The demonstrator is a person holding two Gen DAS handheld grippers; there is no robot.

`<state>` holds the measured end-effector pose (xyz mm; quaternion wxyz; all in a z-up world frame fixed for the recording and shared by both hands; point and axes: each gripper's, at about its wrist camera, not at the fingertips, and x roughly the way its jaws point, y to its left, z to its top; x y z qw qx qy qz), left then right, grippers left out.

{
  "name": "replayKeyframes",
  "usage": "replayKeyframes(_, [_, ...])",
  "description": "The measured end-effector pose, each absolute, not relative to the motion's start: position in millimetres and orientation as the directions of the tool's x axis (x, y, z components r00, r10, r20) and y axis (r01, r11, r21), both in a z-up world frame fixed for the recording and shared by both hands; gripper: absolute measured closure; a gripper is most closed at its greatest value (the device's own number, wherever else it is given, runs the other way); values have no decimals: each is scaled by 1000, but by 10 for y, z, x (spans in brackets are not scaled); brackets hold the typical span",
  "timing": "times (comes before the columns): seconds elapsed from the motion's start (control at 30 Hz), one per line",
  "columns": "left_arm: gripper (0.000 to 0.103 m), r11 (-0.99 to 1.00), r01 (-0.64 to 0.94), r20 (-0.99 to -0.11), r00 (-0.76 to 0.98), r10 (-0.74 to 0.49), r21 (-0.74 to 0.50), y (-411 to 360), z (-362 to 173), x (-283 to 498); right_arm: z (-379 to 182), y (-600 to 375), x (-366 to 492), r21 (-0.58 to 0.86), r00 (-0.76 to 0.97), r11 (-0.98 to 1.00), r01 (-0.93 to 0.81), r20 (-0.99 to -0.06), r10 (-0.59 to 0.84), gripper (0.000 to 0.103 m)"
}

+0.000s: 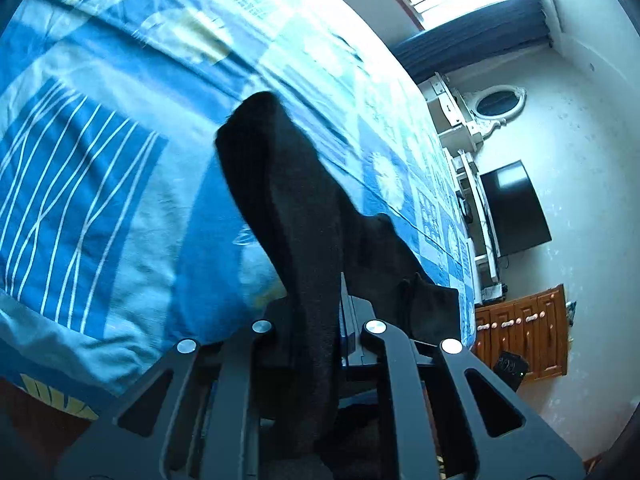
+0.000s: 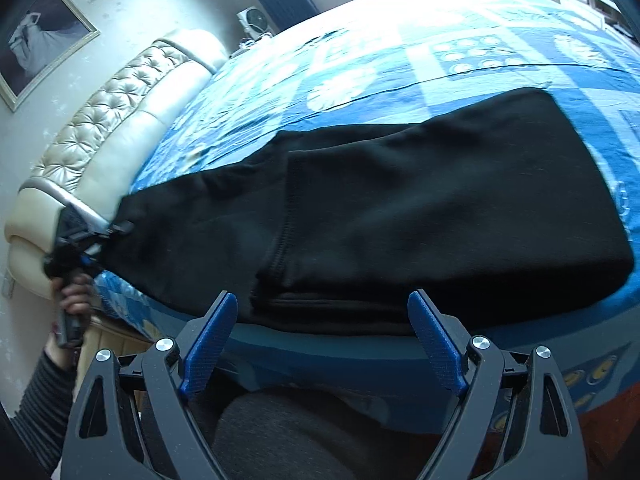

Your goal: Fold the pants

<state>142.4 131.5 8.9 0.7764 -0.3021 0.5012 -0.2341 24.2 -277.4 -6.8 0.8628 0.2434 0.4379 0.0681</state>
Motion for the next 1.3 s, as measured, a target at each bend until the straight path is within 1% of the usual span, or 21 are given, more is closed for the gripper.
replayKeyframes(0.2, [91,752,128,-659,402,-635,-647,782,591,1340,-16,-2862,164,446,622,887,122,-730,282,17])
replayKeyframes(0.33, [91,787,175,-682,411,-604,-591,513,814,1275,-1,-2948,65,449,623,883,141,-733,273,17])
replayKeyframes(0.57, [91,848,249,-731,430,-529,-467,-327,1071,1200,84,-3085,-91,459,642,877,141,-717,272,17])
replayKeyframes(0.8, [91,879,298,-771,428,-472,-373,-1119,1020,1181,96,-3316,-272,491,664,855,167,-697,270,17])
replayKeyframes(0.97, [91,879,310,-797,385,-464,-362,-1623,855,1211,66,-3538,-367,528,681,825,201,-681,270,17])
replayKeyframes(1.3, [91,934,325,-847,446,-289,-148,-2428,497,1126,-34,-3938,-575,586,726,764,269,-645,238,17])
